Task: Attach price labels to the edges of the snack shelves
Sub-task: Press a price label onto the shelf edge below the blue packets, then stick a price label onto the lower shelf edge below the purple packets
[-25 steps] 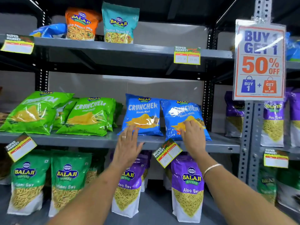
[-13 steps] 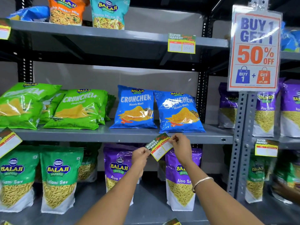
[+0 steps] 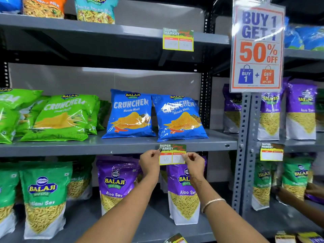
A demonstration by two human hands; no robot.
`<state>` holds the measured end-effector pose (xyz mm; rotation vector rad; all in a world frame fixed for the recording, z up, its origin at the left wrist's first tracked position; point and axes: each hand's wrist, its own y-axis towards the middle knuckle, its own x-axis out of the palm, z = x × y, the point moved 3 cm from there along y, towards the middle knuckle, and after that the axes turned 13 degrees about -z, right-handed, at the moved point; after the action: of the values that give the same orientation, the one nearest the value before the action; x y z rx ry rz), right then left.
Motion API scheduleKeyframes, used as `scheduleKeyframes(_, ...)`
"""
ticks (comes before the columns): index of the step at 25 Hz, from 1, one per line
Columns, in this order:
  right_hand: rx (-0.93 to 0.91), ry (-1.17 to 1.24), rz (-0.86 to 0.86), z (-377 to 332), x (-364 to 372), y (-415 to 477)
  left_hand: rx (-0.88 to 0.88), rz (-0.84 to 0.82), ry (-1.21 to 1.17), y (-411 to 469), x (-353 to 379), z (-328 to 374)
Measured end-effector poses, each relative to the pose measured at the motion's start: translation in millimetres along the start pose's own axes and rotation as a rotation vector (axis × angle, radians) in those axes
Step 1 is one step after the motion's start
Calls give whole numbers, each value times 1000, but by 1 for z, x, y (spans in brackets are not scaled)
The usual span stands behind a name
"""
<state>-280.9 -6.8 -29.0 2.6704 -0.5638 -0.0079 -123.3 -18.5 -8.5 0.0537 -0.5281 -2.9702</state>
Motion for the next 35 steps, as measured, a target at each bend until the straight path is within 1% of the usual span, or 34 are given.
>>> scheduleKeyframes(8,28,20,8,4,-3,5,-4,38,-59,-2,5,-2)
scheduleKeyframes(12,73,93,67,2,1,6,-125,85,-138,-3,5,-6)
scheduleKeyframes(14,123,217,62,2,9,4,-174,52,-210,-3,7,-9)
scheduleKeyframes(16,179,311,54,2,20,5,-205,-30,-320,-2,11,-6)
scheduleKeyframes(18,199,363,85,0,29,7,-258,-84,-436,1,17,-2)
scheduleKeyframes(20,201,392,116,-2,35,10,-299,-83,-521,3,21,0)
scheduleKeyframes(23,193,382,112,-5,32,10,-309,-43,-509,3,25,-3)
scheduleKeyframes(25,199,391,118,-4,24,12,-295,-51,-494,3,28,-5)
scheduleKeyframes(29,185,325,94,-4,20,14,-284,-60,-473,4,28,-5)
scheduleKeyframes(32,196,382,44,7,16,7,-249,-138,-437,-3,22,0)
scheduleKeyframes(34,236,313,39,38,5,-4,-254,-236,-399,-7,15,-14)
scheduleKeyframes(35,280,222,49,62,-4,-14,-287,-303,-356,-12,10,-32)
